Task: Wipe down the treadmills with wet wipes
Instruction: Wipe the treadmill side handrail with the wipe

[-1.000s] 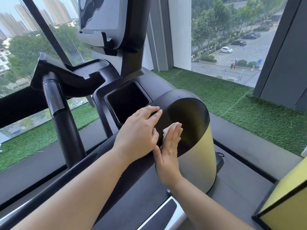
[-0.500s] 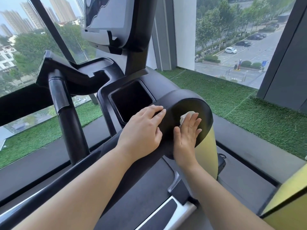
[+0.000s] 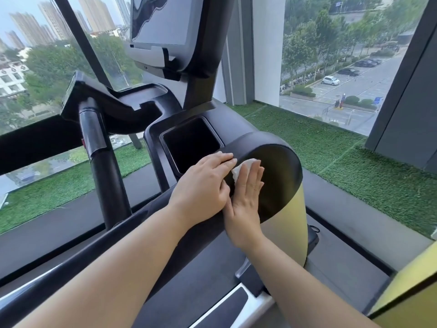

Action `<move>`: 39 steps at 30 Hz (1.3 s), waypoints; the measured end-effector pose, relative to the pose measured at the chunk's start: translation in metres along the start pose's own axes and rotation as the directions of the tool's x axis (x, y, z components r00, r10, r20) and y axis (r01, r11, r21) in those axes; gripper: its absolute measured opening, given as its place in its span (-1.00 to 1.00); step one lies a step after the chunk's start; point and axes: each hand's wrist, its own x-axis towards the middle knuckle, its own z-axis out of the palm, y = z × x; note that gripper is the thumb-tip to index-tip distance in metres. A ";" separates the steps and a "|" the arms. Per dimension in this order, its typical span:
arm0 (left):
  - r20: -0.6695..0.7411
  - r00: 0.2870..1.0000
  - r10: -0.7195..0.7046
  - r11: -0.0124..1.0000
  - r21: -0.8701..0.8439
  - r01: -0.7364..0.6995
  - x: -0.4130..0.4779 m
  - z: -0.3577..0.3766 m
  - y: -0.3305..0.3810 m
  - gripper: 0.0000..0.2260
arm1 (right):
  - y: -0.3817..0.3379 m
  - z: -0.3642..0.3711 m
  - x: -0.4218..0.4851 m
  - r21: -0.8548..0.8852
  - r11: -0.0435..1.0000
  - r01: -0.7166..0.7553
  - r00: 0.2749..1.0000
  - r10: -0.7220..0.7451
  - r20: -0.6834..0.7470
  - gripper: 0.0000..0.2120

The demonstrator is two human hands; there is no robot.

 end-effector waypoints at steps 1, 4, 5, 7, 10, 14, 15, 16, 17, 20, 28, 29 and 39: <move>-0.018 1.000 -0.018 0.999 -0.031 0.017 0.000 -0.001 0.000 -0.58 | 0.005 -0.001 -0.003 -0.046 0.996 0.076 0.997 -0.075 0.032 -0.34; -0.057 0.993 -0.099 0.983 -0.160 0.089 -0.005 -0.008 -0.001 -0.63 | 0.026 -0.021 0.010 -0.054 0.995 0.085 0.994 -0.082 0.066 -0.38; -0.059 0.991 -0.123 0.973 -0.201 0.109 -0.007 -0.011 -0.002 -0.65 | 0.028 -0.027 0.018 -0.023 0.999 0.022 0.998 -0.020 0.054 -0.38; -0.055 0.988 -0.146 0.960 -0.247 0.128 -0.016 -0.016 -0.005 -0.67 | 0.020 -0.030 0.027 0.015 0.997 -0.076 0.997 0.076 0.009 -0.35; -0.047 0.988 -0.145 0.960 -0.248 0.129 -0.031 -0.022 -0.012 -0.68 | 0.000 -0.016 0.012 -0.059 0.998 0.020 0.997 -0.016 0.075 -0.30; -0.038 0.990 -0.132 0.969 -0.215 0.121 -0.045 -0.025 -0.019 -0.68 | 0.017 -0.024 0.005 -0.124 0.972 0.202 0.969 -0.180 0.168 -0.36; -0.031 0.991 -0.130 0.972 -0.202 0.121 -0.047 -0.024 -0.019 -0.68 | 0.020 -0.029 0.012 -0.104 0.980 0.172 0.975 -0.155 0.157 -0.39; -0.030 0.991 -0.129 0.974 -0.192 0.121 -0.049 -0.023 -0.019 -0.68 | 0.021 -0.032 0.018 -0.076 0.990 0.118 0.986 -0.108 0.130 -0.41; -0.036 0.991 -0.130 0.976 -0.183 0.122 -0.050 -0.022 -0.019 -0.68 | 0.020 -0.033 0.022 -0.048 0.997 0.057 0.994 -0.052 0.093 -0.40; -0.070 0.989 -0.133 0.981 -0.149 0.122 -0.050 -0.017 -0.017 -0.64 | 0.001 -0.019 0.015 -0.061 0.998 0.005 0.998 -0.001 0.066 -0.34; -0.101 0.988 -0.112 0.991 -0.087 0.104 -0.051 -0.014 -0.016 -0.62 | 0.021 -0.017 0.013 -0.092 0.991 0.092 0.995 -0.088 0.044 -0.39; -0.104 0.988 -0.111 0.991 -0.084 0.103 -0.051 -0.014 -0.016 -0.62 | 0.013 -0.015 0.015 -0.049 0.999 0.010 1.000 -0.009 0.013 -0.38; -0.103 0.991 -0.088 0.995 -0.059 0.082 -0.052 -0.013 -0.017 -0.61 | 0.029 -0.019 0.010 0.031 0.999 0.013 1.000 -0.014 0.025 -0.43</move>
